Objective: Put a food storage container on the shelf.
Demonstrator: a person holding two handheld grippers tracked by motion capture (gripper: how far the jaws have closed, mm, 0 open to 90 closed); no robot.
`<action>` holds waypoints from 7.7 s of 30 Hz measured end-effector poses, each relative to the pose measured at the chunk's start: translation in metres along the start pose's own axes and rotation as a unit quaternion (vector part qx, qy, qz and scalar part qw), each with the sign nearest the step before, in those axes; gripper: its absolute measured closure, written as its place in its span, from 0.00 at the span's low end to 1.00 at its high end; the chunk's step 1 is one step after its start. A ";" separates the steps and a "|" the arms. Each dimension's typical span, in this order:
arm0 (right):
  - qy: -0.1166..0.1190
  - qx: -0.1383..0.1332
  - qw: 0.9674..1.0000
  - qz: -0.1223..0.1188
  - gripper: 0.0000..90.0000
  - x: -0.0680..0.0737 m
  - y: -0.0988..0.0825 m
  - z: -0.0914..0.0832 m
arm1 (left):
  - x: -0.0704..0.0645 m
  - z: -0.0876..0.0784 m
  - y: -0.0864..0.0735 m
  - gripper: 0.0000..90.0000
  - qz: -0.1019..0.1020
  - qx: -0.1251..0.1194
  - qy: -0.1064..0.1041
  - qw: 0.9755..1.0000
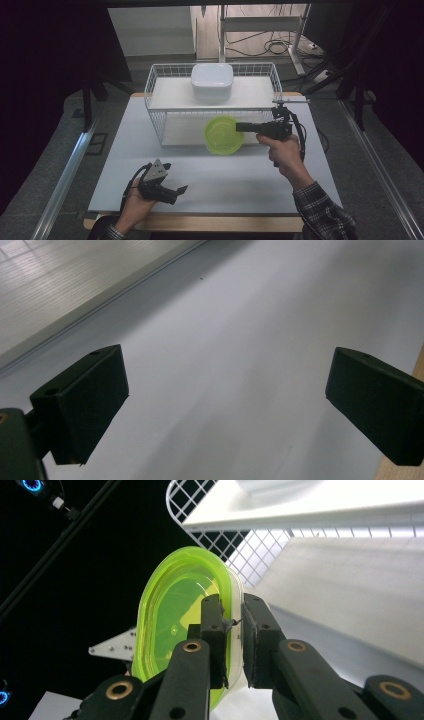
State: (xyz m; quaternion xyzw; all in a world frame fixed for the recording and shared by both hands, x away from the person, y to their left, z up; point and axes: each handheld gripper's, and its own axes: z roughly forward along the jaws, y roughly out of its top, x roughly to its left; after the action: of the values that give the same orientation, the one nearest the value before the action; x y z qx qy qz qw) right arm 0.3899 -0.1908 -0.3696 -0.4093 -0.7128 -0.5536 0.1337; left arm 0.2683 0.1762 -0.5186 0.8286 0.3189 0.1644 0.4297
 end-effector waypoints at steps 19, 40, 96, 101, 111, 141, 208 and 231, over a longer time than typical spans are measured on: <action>0.007 -0.029 0.999 -0.013 0.91 0.020 0.040 -0.004 | 0.000 0.002 0.000 0.04 0.000 0.002 -0.004 1.000; -0.007 -0.069 0.997 -0.015 0.91 0.032 0.084 0.001 | 0.000 0.002 0.000 0.04 -0.002 0.003 -0.007 1.000; -0.175 -0.143 0.974 0.019 0.79 0.036 0.152 0.050 | -0.002 0.005 -0.001 0.04 0.006 0.012 -0.019 1.000; -0.172 -0.142 0.975 0.026 0.79 0.033 0.155 0.052 | -0.002 0.005 -0.001 0.04 0.009 0.015 -0.021 1.000; -0.173 -0.126 0.977 0.015 0.54 0.025 0.156 0.051 | -0.003 0.006 -0.001 0.04 0.012 0.018 -0.021 1.000; -0.137 -0.073 0.981 -0.120 0.06 0.031 0.109 0.026 | -0.002 0.006 -0.001 0.04 0.007 0.015 -0.020 1.000; -0.182 0.004 0.954 -0.236 0.00 -0.003 -0.052 0.016 | 0.000 0.006 -0.002 0.03 -0.002 0.008 -0.027 1.000; -0.236 0.021 0.943 -0.234 0.00 -0.034 -0.106 -0.002 | -0.001 0.008 -0.003 0.03 -0.001 0.013 -0.031 0.999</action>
State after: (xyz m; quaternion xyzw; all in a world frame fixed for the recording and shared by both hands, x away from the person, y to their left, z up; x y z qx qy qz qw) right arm 0.3332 -0.2132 -0.4624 -0.3470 -0.8113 -0.4415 -0.1625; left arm 0.2708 0.1719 -0.5256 0.8388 0.3081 0.1338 0.4286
